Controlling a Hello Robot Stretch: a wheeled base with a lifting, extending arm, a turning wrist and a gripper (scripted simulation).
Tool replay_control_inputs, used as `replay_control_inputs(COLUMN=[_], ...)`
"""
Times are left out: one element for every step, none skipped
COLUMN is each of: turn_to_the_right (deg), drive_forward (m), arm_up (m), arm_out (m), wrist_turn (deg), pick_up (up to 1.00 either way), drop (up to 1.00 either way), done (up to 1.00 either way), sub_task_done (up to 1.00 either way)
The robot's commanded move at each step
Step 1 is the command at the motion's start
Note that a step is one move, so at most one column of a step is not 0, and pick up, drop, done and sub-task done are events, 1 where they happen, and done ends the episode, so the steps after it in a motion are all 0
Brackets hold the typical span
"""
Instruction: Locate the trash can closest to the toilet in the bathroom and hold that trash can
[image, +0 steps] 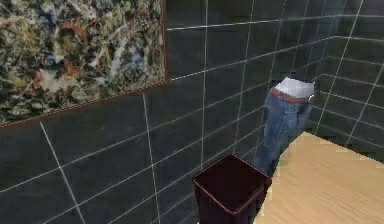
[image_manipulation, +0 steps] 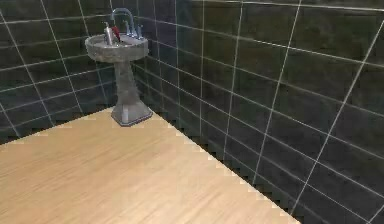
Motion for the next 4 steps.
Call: replay_control_inputs(turn_to_the_right=[-45.0,-45.0,-18.0,0.0], drive_forward=[0.0,0.0,0.0,0.0], arm_up=[0.0,0.0,0.0,0.16], arm_out=[0.0,0.0,0.0,0.0], wrist_turn=[0.0,0.0,0.0,0.0], pick_up=[0.0,0.0,0.0,0.0], drop=[0.0,0.0,0.0,0.0], done=[0.0,0.0,0.0,0.0], sub_task_done=[0.0,0.0,0.0,0.0])
